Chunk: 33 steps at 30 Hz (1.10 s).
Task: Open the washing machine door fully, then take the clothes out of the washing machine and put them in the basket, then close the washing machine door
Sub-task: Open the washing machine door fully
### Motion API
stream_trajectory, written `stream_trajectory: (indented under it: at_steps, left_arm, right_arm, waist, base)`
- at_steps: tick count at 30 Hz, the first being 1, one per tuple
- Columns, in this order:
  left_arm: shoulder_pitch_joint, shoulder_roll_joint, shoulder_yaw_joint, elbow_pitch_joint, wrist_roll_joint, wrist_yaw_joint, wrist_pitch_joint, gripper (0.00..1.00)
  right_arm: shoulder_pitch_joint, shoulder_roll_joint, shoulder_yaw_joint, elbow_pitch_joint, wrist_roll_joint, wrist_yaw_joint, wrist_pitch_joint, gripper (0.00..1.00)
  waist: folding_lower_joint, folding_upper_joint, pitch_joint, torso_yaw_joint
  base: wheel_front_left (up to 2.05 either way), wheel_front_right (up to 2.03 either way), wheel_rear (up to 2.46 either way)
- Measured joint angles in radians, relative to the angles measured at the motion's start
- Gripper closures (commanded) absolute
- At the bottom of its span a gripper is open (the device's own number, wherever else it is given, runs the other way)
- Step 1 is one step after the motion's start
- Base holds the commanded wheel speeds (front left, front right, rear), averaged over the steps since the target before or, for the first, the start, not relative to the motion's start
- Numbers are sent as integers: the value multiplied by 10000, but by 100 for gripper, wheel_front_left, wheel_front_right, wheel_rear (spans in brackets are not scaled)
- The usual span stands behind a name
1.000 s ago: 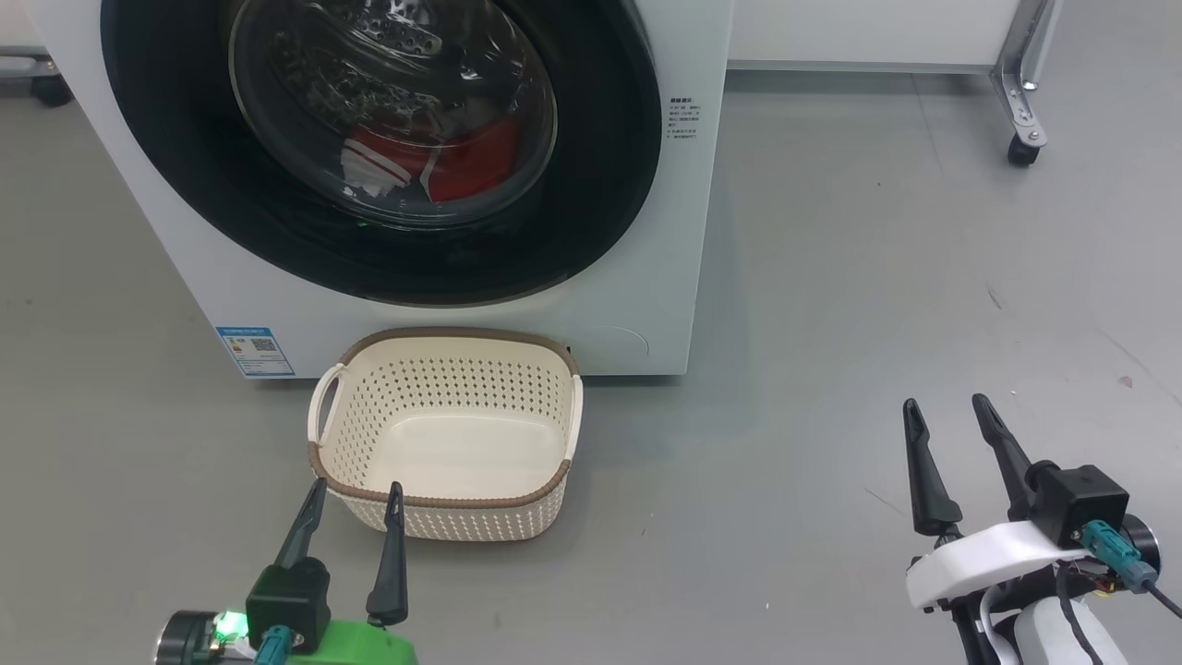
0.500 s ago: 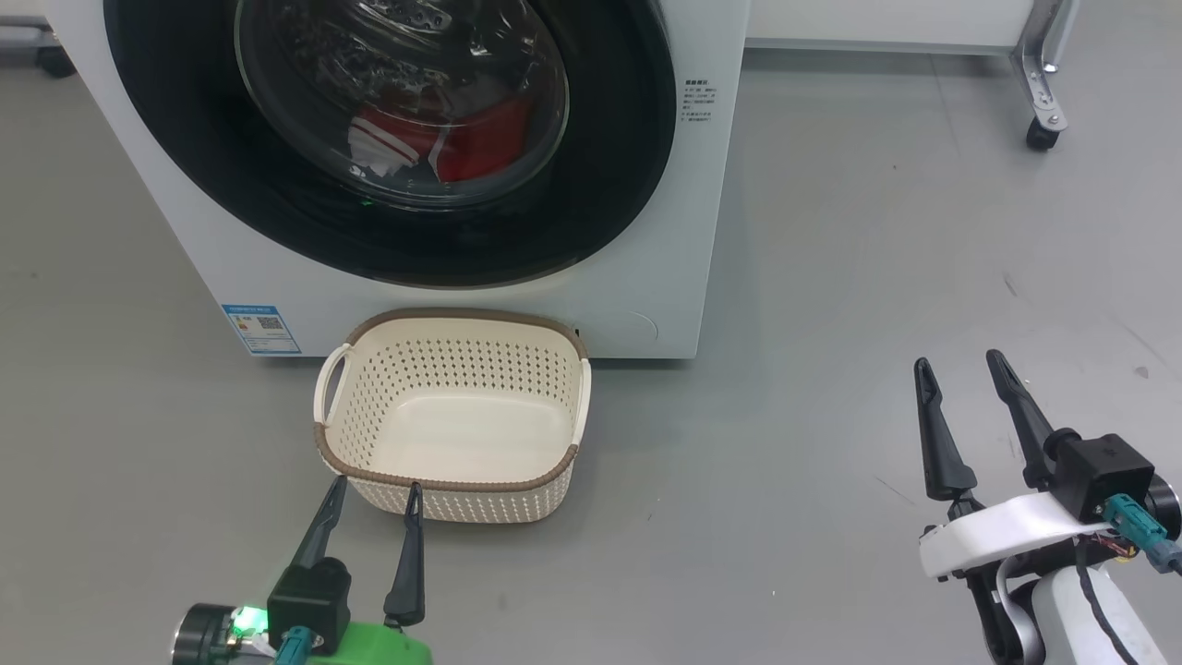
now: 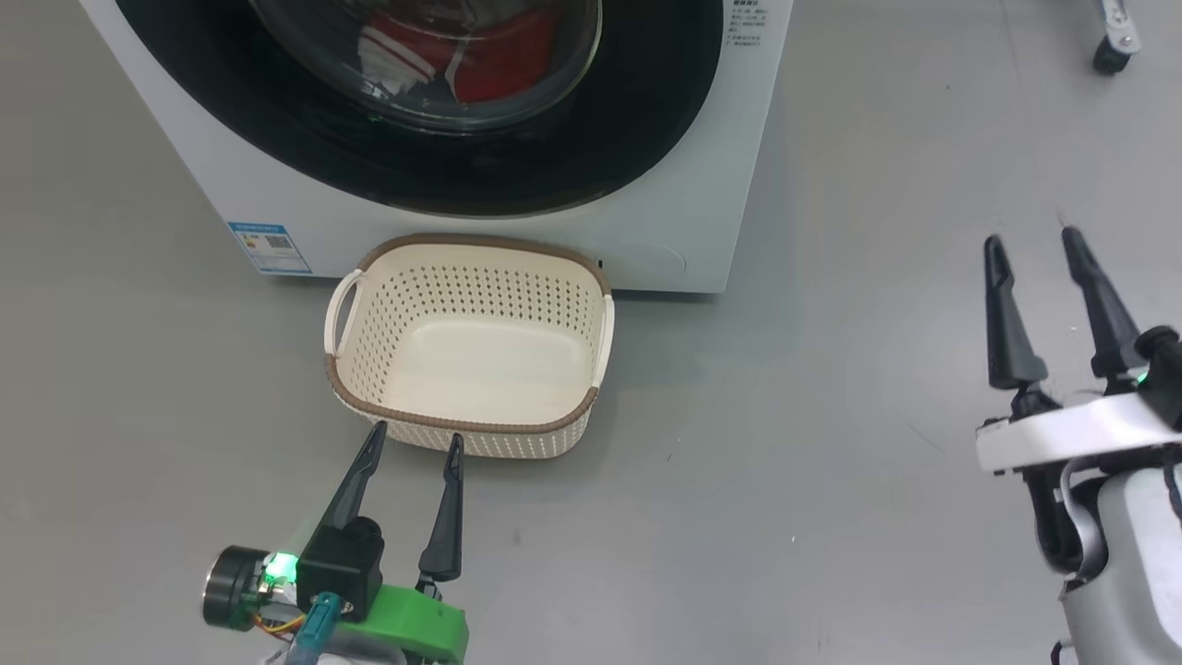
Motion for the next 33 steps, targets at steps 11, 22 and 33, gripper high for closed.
stream_trajectory:
  at_steps: [11, 22, 33]
  left_arm:
    - [-699, 2, -629, -385, -163, 13, 0, 0]
    - [-1444, -6, -1179, -786, -441, 86, -2, 0]
    - [-2127, -17, -1220, -980, -675, 90, -2, 0]
  right_arm:
    - [-1685, -314, -259, -355, 1678, 171, 911, 100]
    - [-3617, 121, -1463, -422, 5935, 169, 3118, 100]
    - [-5911, -35, -2546, -439, 8811, -382, 5369, 100]
  waist:
    - [0, 0, 1086, 411]
    - [0, 0, 2364, 1026]
    - [1, 0, 3627, 1638]
  base:
    - [0, 0, 0]
    - [0, 0, 0]
    - [0, 0, 0]
